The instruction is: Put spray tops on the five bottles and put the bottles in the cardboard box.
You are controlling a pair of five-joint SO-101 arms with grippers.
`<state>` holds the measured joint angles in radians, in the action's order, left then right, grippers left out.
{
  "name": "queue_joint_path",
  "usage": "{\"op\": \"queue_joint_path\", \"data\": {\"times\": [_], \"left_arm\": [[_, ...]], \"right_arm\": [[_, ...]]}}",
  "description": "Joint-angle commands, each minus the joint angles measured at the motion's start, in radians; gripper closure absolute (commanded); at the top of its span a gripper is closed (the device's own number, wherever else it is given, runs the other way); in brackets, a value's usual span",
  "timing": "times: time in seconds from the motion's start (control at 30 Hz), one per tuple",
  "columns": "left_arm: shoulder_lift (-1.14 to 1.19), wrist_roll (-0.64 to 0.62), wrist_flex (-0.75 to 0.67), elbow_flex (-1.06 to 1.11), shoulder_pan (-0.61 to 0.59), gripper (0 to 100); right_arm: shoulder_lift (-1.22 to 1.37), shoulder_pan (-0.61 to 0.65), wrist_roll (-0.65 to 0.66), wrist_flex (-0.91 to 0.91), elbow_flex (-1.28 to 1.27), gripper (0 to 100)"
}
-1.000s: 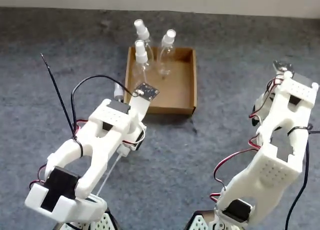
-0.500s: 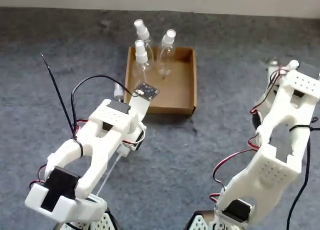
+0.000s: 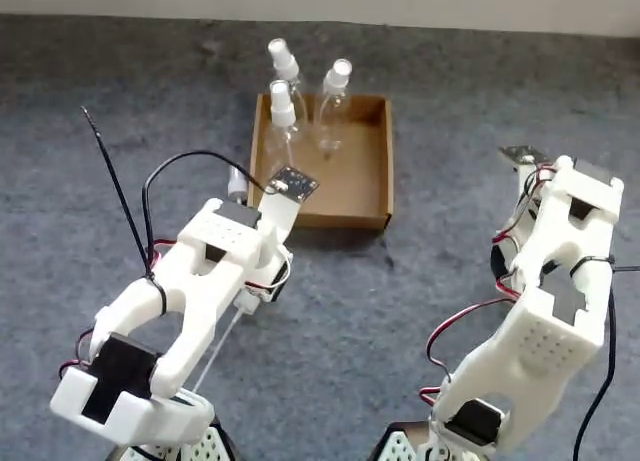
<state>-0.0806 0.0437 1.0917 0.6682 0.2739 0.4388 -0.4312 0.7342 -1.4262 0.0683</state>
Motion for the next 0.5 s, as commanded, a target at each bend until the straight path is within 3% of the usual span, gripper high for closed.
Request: {"op": "queue_joint_path", "data": {"times": [0.0, 0.13, 0.3, 0.47], "left_arm": [[-0.004, 0.006, 0.006, -0.033, 0.010, 95], [-0.013, 0.005, 0.012, -0.041, 0.010, 95], [-0.025, 0.006, 0.012, -0.042, 0.010, 97], [-0.220, 0.002, 0.017, -0.028, 0.002, 98]], "right_arm": [[-0.027, 0.005, -0.060, 0.021, 0.008, 86.1], [-0.077, 0.035, -0.101, -0.021, 0.114, 99.8], [-0.248, 0.105, -0.172, -0.154, 0.219, 99.5], [-0.495, 0.254, -0.187, -0.196, 0.165, 99.5]]}}
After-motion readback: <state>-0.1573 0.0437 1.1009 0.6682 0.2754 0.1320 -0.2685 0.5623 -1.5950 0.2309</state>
